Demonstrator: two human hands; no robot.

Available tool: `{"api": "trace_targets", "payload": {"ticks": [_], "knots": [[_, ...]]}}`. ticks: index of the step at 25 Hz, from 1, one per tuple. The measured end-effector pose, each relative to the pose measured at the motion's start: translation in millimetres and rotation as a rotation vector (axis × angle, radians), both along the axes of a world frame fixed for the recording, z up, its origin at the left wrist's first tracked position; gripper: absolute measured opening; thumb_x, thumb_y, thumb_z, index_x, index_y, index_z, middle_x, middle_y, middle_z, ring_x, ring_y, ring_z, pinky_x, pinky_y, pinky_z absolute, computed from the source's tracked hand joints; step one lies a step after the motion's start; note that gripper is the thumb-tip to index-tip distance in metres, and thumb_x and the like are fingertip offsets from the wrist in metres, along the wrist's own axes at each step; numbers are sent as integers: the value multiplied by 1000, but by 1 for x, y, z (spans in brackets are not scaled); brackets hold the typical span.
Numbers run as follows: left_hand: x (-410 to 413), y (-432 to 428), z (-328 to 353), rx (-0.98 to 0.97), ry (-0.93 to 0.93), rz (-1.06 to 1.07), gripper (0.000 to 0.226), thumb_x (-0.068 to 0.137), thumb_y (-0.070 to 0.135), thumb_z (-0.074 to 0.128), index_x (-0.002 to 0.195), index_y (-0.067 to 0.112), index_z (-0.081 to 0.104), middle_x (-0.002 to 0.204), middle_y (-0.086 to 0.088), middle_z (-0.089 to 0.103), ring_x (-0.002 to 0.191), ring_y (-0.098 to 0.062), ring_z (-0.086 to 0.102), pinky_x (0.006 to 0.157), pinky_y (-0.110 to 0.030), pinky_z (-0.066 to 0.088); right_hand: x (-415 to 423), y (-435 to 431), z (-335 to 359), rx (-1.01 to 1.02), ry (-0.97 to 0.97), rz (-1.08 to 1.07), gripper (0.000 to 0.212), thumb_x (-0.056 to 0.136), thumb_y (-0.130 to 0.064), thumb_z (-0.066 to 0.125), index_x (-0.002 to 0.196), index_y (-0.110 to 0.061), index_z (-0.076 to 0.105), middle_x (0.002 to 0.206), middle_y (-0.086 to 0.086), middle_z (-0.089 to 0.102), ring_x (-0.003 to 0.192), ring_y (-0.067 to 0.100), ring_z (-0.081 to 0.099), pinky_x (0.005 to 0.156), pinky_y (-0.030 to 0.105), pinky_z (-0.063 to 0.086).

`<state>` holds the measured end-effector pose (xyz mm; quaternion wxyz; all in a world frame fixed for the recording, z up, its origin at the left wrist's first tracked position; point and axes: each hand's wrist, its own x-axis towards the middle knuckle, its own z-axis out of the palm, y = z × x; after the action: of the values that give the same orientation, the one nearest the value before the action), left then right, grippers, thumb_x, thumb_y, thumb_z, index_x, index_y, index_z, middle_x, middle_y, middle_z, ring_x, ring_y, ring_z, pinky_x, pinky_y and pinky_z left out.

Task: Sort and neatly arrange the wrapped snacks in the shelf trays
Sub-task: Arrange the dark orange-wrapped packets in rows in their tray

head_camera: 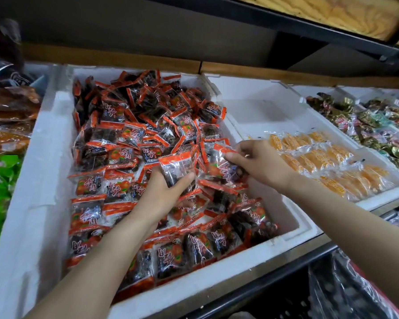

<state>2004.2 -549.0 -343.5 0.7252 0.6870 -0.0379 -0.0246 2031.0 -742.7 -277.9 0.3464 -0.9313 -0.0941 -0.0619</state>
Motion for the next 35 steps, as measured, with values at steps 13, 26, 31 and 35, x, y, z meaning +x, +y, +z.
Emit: {"api": "trace_targets", "payload": {"ticks": [13,26,31,35], "knots": [[-8,-5,7,103,42,-108,53,79,38,71,124,24,48,107,12,67,100,0,59,88,-20,43,-12,-2,-12,9,155,63,19,89,-16,62,104,-8,55,89,10,62,69,12,57,64,22,52],[0,-3,-12,106,64,-93,86,68,55,73,137,25,33,123,11,60,116,-9,53,103,-33,38,-24,-25,-32,-665,324,89,22,86,-31,65,97,-12,61,98,4,66,87,18,60,78,32,50],[1,-4,-12,95,44,-38,89,69,53,73,139,20,30,125,10,57,116,-10,53,90,-25,37,-29,-17,-9,57,118,-82,20,89,-19,61,90,1,57,78,11,60,66,13,61,60,23,52],[1,-4,-12,108,31,-21,132,39,80,73,146,22,21,134,5,54,123,-15,50,106,-37,38,-32,2,-14,355,338,34,35,89,-13,59,101,19,50,78,17,57,60,12,60,64,25,52]]}}
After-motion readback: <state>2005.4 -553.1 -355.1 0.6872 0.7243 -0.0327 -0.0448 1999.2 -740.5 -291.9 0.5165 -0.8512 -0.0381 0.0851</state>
